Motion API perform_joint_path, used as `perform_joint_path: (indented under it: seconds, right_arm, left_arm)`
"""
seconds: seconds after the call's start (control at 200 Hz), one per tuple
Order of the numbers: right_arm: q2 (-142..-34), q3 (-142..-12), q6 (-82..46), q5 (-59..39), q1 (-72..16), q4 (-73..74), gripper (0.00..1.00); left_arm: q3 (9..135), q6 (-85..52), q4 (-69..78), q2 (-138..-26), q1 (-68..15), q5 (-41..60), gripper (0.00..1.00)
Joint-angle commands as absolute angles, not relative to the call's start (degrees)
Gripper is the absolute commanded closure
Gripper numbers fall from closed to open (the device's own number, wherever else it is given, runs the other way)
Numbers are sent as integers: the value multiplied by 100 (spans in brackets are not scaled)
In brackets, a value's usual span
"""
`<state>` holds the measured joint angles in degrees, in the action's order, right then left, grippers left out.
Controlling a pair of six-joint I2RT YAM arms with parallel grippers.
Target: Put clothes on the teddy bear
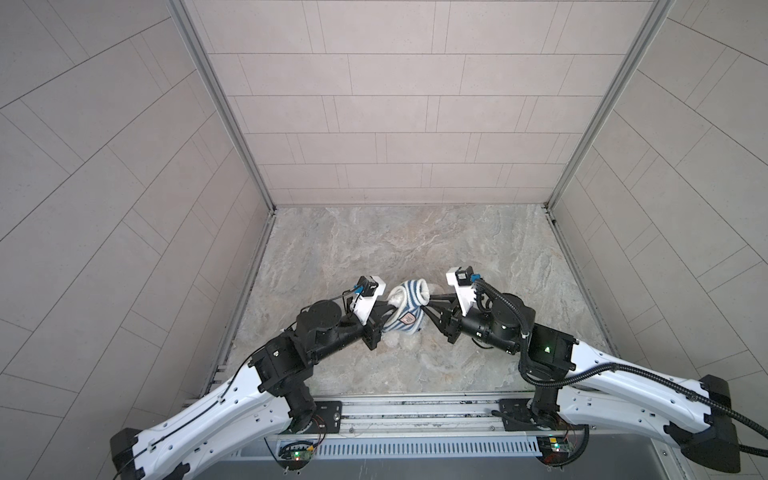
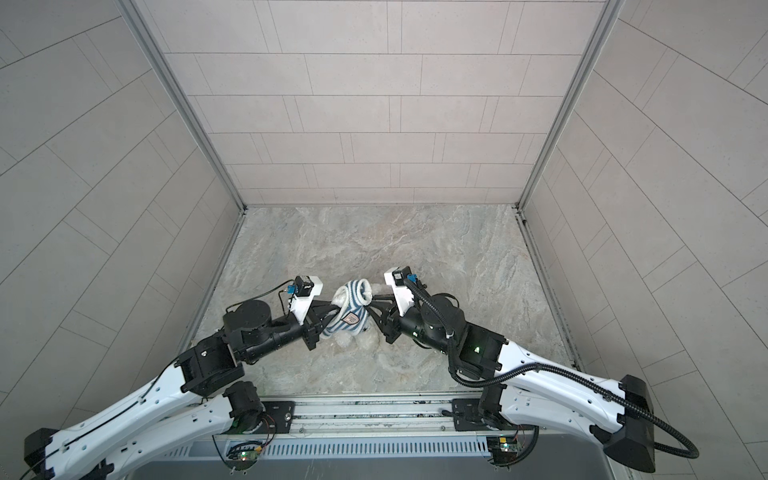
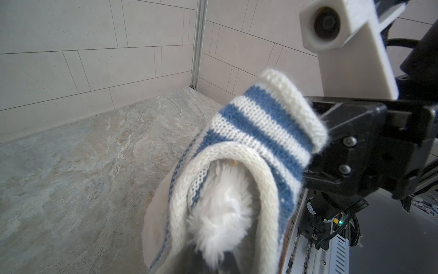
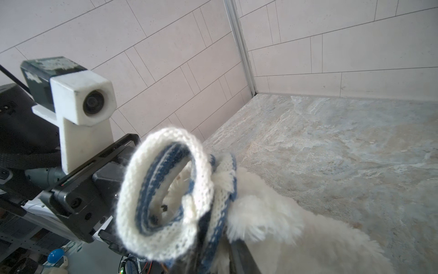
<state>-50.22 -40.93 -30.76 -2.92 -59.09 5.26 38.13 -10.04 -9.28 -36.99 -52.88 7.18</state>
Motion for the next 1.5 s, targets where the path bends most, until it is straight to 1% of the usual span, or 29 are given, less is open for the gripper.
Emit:
perform_joint_path:
  seconds: [0.0, 0.045, 0.165, 0.28, 0.436, 0.551, 0.736, 0.936, 0.996, 1.076, 1.217, 1.292, 1.337, 1.497]
  right_arm:
    - [-4880, -4212, -3103, -10, -5917, 285, 92]
    - [-4800, -4157, -3105, 96, -5915, 234, 100]
    - [-4535, -3964, -3144, 594, -5908, 67, 100]
    - [-4444, -3823, -3227, 816, -5739, 5, 100]
    - [-4468, -3583, -3493, 793, -5338, 98, 100]
    - [-4488, -3159, -3655, 741, -5060, 269, 100]
    - [-4874, -2987, -3619, 683, -4927, 349, 100]
    - [-5139, -2816, -3715, 585, -4771, 557, 100]
    - [-5091, -2900, -3601, 466, -4764, 567, 100]
    - [-5075, -3242, -3322, 62, -4798, 481, 100]
    - [-5331, -3891, -3040, -172, -5089, 413, 100]
    - [-5521, -4023, -3022, -131, -5133, 367, 100]
    - [-5562, -3920, -3132, 87, -5089, 417, 100]
    - [-5559, -3268, -3421, 261, -4552, 683, 100]
  left_arm:
    - [3752, -948, -609, -3588, -5272, 662, 100]
    - [3722, -957, -577, -3563, -5273, 631, 100]
    - [3675, -955, -603, -3482, -5269, 569, 100]
    - [3617, -923, -677, -3389, -5270, 657, 100]
    - [3448, -975, -529, -3126, -5265, 727, 100]
    - [3358, -1014, -427, -2977, -5271, 784, 100]
    - [3230, -1148, -233, -2880, -5268, 890, 100]
    - [3147, -1184, -21, -2711, -5277, 1502, 100]
    - [3176, -1189, -73, -2693, -5276, 1667, 100]
    - [3323, -1057, -389, -2799, -5350, 1553, 100]
    - [3411, -933, -374, -3063, -5526, 1477, 100]
    - [3413, -923, -221, -3114, -5610, 1514, 100]
    - [3409, -933, -115, -3098, -5651, 1569, 100]
    - [3435, -976, -43, -2912, -5678, 1699, 100]
